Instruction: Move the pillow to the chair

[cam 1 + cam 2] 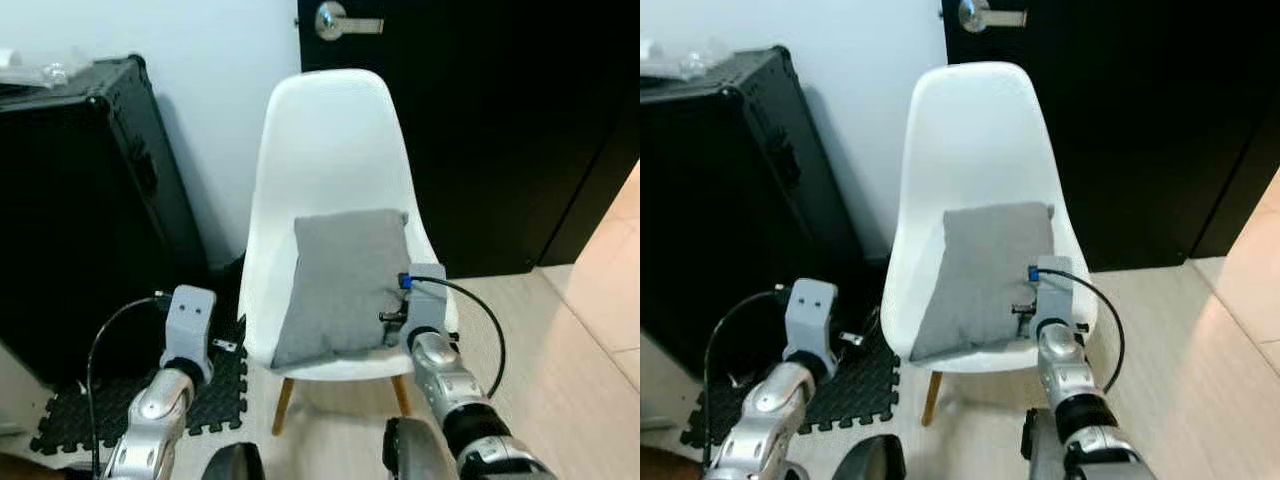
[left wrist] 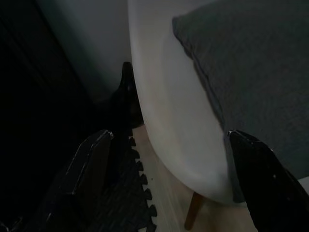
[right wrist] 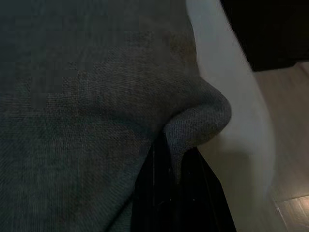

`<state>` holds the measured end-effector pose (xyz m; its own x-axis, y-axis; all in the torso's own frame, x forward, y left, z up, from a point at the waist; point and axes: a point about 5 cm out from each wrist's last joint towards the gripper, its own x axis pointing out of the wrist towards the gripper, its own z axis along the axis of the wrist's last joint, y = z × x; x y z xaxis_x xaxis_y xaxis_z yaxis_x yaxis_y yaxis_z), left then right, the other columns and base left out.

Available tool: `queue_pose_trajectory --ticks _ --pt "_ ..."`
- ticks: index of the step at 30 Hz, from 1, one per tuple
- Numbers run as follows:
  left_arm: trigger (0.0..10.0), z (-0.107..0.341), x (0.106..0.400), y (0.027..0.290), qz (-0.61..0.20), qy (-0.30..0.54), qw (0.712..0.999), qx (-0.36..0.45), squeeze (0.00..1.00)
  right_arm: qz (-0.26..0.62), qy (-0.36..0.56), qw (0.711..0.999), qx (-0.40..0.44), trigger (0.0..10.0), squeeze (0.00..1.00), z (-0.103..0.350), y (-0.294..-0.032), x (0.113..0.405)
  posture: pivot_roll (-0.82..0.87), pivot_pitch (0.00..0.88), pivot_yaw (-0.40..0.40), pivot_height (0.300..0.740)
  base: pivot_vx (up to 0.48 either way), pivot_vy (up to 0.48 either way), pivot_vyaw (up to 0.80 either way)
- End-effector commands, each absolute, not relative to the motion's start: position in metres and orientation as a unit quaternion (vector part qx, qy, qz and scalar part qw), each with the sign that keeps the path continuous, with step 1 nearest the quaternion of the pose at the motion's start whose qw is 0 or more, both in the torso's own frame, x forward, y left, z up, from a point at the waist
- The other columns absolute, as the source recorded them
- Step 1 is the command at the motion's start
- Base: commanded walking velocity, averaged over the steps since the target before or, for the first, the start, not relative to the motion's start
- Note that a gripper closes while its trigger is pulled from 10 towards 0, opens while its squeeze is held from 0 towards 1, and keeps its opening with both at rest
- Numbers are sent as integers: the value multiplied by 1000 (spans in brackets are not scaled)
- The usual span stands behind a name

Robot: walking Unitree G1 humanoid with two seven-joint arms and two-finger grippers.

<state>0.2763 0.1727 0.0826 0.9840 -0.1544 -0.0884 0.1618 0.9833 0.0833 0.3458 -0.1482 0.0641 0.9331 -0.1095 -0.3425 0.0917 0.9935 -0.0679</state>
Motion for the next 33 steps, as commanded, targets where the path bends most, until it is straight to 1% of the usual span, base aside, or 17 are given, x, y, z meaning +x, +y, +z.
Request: queue_pose_trajectory --ticks 1,3,5,6,8,9,17,18,19,22,27,29,30,33 --pt "10000 86 275 180 -73 42 995 54 0 -26 173 984 -26 10000 0 66 -129 349 94 95 63 515 0 0 0" --pt "10000 86 273 180 -73 42 995 54 0 -14 173 985 -22 10000 0 66 -119 350 100 107 65 511 0 0 0" --pt "10000 85 270 180 -74 44 995 55 0 8 172 985 -18 10000 0 69 -104 352 104 114 64 511 0 0 0" --pt "10000 85 270 180 -74 44 995 55 0 8 172 985 -18 10000 0 69 -104 352 104 114 64 511 0 0 0" --pt "10000 85 268 180 -74 45 995 54 0 25 165 986 -24 10000 0 77 -86 357 107 125 59 511 0 0 0" --pt "10000 86 267 180 -74 45 995 54 0 28 160 986 -25 10000 0 81 -83 359 109 130 57 511 0 0 0" --pt "10000 87 263 176 -72 46 995 48 0 21 138 990 -9 10000 0 95 -75 367 122 142 48 511 0 0 0" --pt "10000 87 263 175 -73 47 995 47 0 24 140 990 -11 10000 125 93 -75 366 122 143 48 511 0 0 0" --pt "10000 87 262 175 -74 48 995 46 0 33 144 989 -7 10000 1000 91 -75 366 120 143 48 511 0 0 0" --pt "10000 87 261 174 -74 48 995 45 0 39 145 989 -5 10000 1000 90 -77 365 116 140 48 511 0 0 0" --pt "10000 84 263 166 -82 52 995 37 0 33 134 990 -1 10000 1000 84 -103 363 93 123 39 511 0 0 0" --pt "10000 84 265 162 -86 52 994 34 0 32 128 991 6 10000 1000 82 -114 362 80 130 39 511 0 0 0" --pt "10000 84 265 162 -86 52 994 34 0 32 128 991 6 10000 1000 82 -114 362 80 130 39 511 0 0 0" --pt "10000 83 266 157 -90 54 994 29 0 41 122 992 -5 10000 1000 77 -128 357 69 118 40 511 0 0 0"
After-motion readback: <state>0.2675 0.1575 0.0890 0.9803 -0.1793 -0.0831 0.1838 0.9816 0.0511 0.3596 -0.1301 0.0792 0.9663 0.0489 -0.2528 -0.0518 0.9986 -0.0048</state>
